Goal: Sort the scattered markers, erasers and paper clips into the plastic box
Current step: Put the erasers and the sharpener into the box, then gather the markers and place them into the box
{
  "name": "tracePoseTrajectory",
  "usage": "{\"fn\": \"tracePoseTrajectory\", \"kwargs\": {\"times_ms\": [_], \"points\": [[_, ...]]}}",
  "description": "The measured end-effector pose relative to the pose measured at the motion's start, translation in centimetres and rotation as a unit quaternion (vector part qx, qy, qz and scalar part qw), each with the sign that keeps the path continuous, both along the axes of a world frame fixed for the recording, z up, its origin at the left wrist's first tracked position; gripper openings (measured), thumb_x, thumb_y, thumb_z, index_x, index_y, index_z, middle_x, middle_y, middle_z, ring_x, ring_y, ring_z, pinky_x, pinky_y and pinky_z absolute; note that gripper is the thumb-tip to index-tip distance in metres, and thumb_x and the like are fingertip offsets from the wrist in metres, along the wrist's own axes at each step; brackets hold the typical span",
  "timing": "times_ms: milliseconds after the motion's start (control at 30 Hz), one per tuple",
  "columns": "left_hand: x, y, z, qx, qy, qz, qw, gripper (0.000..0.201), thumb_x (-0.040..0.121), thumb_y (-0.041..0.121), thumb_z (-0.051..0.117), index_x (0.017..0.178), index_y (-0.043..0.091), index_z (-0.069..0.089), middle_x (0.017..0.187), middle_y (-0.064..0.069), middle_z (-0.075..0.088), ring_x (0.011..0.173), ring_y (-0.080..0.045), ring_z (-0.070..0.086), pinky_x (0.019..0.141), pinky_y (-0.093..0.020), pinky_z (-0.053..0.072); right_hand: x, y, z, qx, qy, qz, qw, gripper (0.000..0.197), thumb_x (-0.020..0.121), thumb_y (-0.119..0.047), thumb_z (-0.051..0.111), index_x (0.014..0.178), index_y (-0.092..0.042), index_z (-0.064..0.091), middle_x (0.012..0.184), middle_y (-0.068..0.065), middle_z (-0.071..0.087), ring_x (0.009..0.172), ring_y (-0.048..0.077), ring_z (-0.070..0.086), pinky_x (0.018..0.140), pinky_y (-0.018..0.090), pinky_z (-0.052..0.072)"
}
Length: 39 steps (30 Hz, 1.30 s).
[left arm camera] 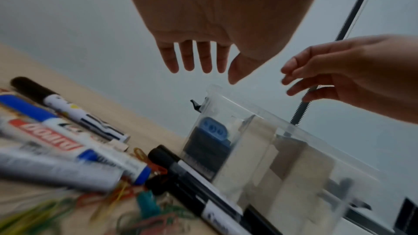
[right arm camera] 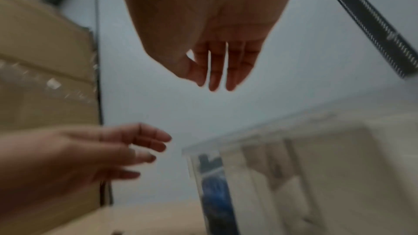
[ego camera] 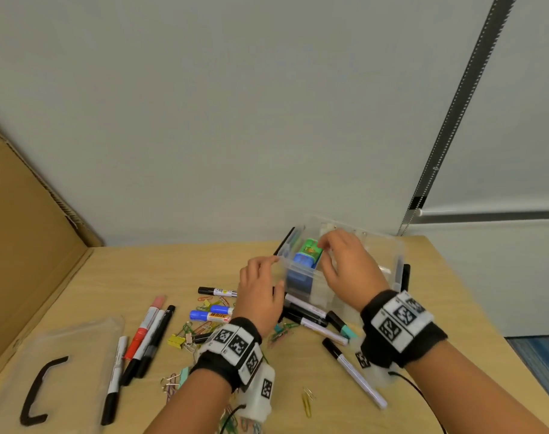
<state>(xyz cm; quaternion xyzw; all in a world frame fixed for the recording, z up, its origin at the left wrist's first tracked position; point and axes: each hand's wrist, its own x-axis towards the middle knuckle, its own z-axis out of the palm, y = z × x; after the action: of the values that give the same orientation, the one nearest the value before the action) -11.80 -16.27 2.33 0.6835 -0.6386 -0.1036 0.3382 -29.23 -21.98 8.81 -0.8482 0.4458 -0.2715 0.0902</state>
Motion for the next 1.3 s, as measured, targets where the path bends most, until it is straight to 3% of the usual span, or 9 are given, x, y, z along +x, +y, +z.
{"fn": "tracePoseTrajectory", "kwargs": {"times_ms": [100, 167, 333, 467, 633, 800, 933, 1133, 1300], "points": [[-0.8, 2.0, -1.1, 0.054, -0.011, -0.030, 0.998, 0.035, 0.092, 0.026, 0.049, 0.126, 0.023, 0.044, 0.123, 0.004, 0.042, 0.115, -0.014, 0.036, 0.101, -0.029, 0.035, -1.8, 3.6, -1.9, 0.026, 0.043, 0.032, 0.998, 0.004, 0.092, -0.021, 0.045, 0.090, -0.023, 0.048, 0.082, -0.008, 0.051, 0.073, 0.011, 0.050, 0.061, 0.022, 0.044], [-1.8, 2.5, -2.2, 0.106, -0.056, -0.080, 0.990, 0.032, 0.092, 0.028, 0.048, 0.124, 0.025, 0.047, 0.123, 0.003, 0.045, 0.115, -0.018, 0.039, 0.100, -0.032, 0.036, -2.9, 5.1, -4.2, 0.104, 0.124, 0.028, 0.986, 0.004, 0.093, -0.027, 0.045, 0.090, -0.024, 0.045, 0.081, -0.007, 0.051, 0.070, 0.015, 0.051, 0.059, 0.024, 0.039], [-4.1, 1.5, -4.2, 0.215, -0.208, -0.152, 0.942, 0.047, 0.092, 0.016, 0.045, 0.137, 0.025, 0.038, 0.138, 0.000, 0.039, 0.125, -0.024, 0.035, 0.104, -0.040, 0.036, -4.4, 7.8, -9.3, 0.279, 0.318, -0.029, 0.905, 0.039, 0.096, -0.023, 0.039, 0.134, -0.015, 0.037, 0.133, 0.006, 0.046, 0.110, 0.025, 0.056, 0.086, 0.034, 0.046], [-4.8, 0.5, -4.8, 0.219, -0.268, -0.157, 0.925, 0.050, 0.087, 0.003, 0.048, 0.133, 0.021, 0.043, 0.133, -0.006, 0.039, 0.122, -0.028, 0.038, 0.099, -0.041, 0.040, -5.1, 8.3, -10.6, 0.282, 0.308, -0.045, 0.908, 0.043, 0.098, -0.025, 0.036, 0.139, -0.014, 0.031, 0.139, 0.007, 0.045, 0.119, 0.024, 0.051, 0.095, 0.035, 0.045], [-5.8, 0.0, -4.3, 0.227, -0.304, -0.151, 0.913, 0.048, 0.084, -0.002, 0.050, 0.129, 0.016, 0.043, 0.131, -0.010, 0.039, 0.121, -0.033, 0.038, 0.092, -0.044, 0.041, -6.5, 7.3, -9.7, 0.220, 0.191, -0.108, 0.950, 0.024, 0.095, -0.025, 0.036, 0.118, -0.019, 0.039, 0.104, -0.001, 0.051, 0.078, 0.017, 0.047, 0.065, 0.028, 0.039], [-7.0, -0.1, -3.6, 0.238, -0.331, -0.167, 0.898, 0.049, 0.087, 0.002, 0.049, 0.134, 0.012, 0.038, 0.137, -0.014, 0.036, 0.126, -0.036, 0.033, 0.094, -0.045, 0.039, -7.1, 6.7, -11.1, 0.250, 0.225, -0.145, 0.931, 0.027, 0.097, -0.022, 0.035, 0.123, -0.018, 0.039, 0.125, 0.003, 0.043, 0.107, 0.019, 0.048, 0.082, 0.028, 0.044], [-7.5, 0.2, -3.4, 0.241, -0.360, -0.186, 0.882, 0.049, 0.091, 0.003, 0.045, 0.138, 0.011, 0.036, 0.141, -0.015, 0.038, 0.129, -0.036, 0.030, 0.096, -0.047, 0.040, -6.9, 7.2, -11.4, 0.281, 0.232, -0.127, 0.923, 0.027, 0.096, -0.017, 0.031, 0.122, -0.019, 0.039, 0.126, 0.003, 0.048, 0.110, 0.019, 0.048, 0.088, 0.029, 0.045], [-6.9, 0.6, -2.5, 0.237, -0.391, -0.218, 0.862, 0.038, 0.093, 0.004, 0.045, 0.131, 0.006, 0.045, 0.138, -0.017, 0.043, 0.125, -0.036, 0.036, 0.095, -0.048, 0.041, -6.9, 7.9, -4.1, 0.291, 0.220, -0.067, 0.929, 0.017, 0.095, -0.028, 0.038, 0.110, -0.020, 0.042, 0.109, 0.003, 0.059, 0.083, 0.017, 0.056, 0.068, 0.027, 0.046], [-5.2, 1.6, -0.6, 0.159, -0.295, -0.186, 0.923, 0.028, 0.094, 0.012, 0.044, 0.121, 0.015, 0.050, 0.126, -0.005, 0.052, 0.114, -0.025, 0.046, 0.088, -0.037, 0.044, -6.9, 5.6, 2.9, 0.287, 0.084, -0.030, 0.954, 0.017, 0.098, -0.029, 0.041, 0.112, -0.020, 0.042, 0.096, -0.001, 0.057, 0.065, 0.006, 0.053, 0.047, 0.014, 0.035]]}}
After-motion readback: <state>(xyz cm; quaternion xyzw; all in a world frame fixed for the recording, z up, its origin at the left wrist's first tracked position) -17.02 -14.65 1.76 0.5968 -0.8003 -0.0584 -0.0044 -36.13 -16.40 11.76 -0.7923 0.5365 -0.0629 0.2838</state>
